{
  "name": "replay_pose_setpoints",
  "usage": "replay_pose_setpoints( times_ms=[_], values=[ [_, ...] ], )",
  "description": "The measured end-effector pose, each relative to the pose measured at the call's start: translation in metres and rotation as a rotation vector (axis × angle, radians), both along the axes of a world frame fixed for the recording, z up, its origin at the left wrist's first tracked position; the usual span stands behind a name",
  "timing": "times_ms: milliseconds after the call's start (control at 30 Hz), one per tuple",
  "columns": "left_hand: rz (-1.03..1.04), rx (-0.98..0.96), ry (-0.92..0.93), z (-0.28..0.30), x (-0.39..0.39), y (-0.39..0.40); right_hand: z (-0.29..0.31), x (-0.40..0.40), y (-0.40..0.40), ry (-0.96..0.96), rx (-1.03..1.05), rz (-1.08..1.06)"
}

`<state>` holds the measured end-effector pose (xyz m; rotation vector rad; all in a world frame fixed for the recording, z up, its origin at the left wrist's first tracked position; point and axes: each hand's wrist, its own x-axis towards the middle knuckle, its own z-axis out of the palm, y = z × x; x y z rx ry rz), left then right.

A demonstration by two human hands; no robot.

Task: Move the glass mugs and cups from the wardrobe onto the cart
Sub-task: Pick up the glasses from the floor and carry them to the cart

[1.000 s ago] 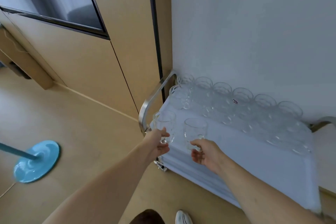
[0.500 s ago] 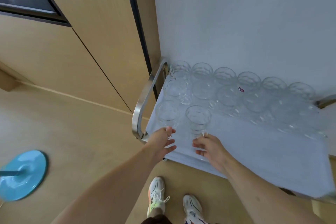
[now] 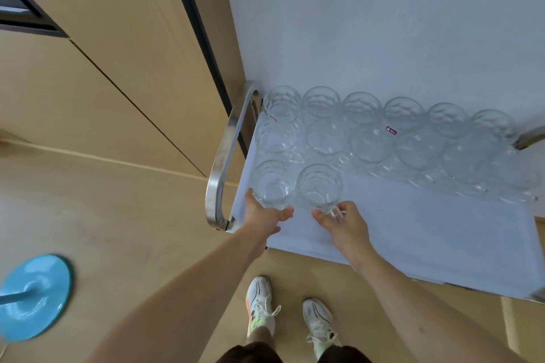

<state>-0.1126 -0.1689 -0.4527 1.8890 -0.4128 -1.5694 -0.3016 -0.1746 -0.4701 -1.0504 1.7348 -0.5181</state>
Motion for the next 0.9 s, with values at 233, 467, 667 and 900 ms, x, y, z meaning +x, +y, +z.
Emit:
replay_pose_setpoints(
  times_ms=[233, 467, 667, 900],
  values=[
    [-0.011, -0.047, -0.050, 0.000, -0.008, -0.009, -0.004, -0.006, -0.012, 0.002, -0.099, 0.026],
    [0.016, -0.018, -0.099, 0.001, -0.018, -0.012, -0.004, -0.004, -0.017, -0.017, -0.123, 0.009],
    [0.039, 0.013, -0.052, 0.003, -0.022, -0.014, -0.005, -0.003, -0.022, 0.010, -0.140, 0.003],
    [0.073, -0.019, -0.029, -0.001, -0.025, -0.014, -0.006, -0.006, -0.025, 0.069, -0.152, 0.034]
  ],
)
